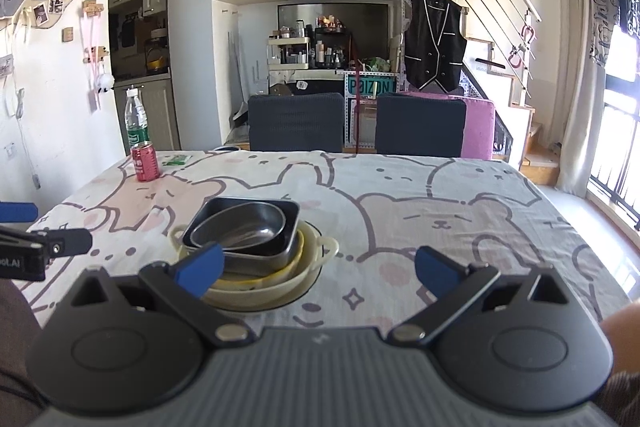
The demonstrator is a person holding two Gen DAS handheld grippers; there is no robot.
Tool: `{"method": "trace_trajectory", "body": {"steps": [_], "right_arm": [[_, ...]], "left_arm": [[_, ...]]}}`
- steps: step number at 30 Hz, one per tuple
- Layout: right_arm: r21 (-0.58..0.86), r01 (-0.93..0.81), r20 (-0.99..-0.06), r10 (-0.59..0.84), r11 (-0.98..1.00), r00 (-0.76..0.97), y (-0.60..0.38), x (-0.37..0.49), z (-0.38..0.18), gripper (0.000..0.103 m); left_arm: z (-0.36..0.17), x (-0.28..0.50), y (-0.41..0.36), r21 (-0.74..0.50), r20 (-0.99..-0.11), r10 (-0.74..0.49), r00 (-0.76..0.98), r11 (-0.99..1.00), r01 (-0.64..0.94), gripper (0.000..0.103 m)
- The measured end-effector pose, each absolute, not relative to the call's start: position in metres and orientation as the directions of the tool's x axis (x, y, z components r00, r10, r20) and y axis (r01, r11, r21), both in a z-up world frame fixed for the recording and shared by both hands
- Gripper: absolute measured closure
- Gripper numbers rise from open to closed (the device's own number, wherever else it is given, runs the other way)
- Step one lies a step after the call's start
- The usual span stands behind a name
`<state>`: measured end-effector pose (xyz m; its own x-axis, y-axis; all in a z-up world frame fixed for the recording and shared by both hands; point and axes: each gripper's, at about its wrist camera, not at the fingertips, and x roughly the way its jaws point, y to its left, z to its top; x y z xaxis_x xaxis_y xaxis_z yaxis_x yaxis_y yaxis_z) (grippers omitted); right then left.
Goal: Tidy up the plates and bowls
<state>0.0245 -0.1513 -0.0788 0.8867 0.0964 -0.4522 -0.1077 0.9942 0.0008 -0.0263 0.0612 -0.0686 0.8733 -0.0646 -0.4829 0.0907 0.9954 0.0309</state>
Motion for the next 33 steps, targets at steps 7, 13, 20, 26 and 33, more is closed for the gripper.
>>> {"method": "trace_trajectory", "body": {"steps": [7,13,20,26,33], "right_arm": [[-0.013,-0.111,-0.437,0.094,0.994,0.894,-0.1506,0.019,-0.0812,0.0],[-0.015,-0.119,-0.442,0.1,0.993,0.892,-0.1515,0.0203,-0.0815,0.0],[-0.018,-0.116,-0.441,0.096,0.993,0.892,-0.1518,0.0178,-0.0831,0.0],[-0.019,-0.117,-0.441,0.097,0.993,0.892,-0.151,0.0172,-0.083,0.0],[-0.022,-0.13,-0.445,0.107,0.991,0.889,-0.1497,0.0174,-0.0832,0.0]], "left_arm": [[-0.073,-0.0304,0.0646,0.038,-0.483,-0.046,0.874,0.997,0.073,0.0],[-0.0729,-0.0298,0.0637,0.04,-0.481,-0.046,0.876,0.996,0.075,0.0],[-0.0738,-0.0313,0.0623,0.045,-0.479,-0.046,0.877,0.996,0.076,0.0],[-0.074,-0.0312,0.0628,0.039,-0.48,-0.047,0.876,0.996,0.074,0.0],[-0.0744,-0.0311,0.0638,0.028,-0.476,-0.052,0.878,0.997,0.074,0.0]]}}
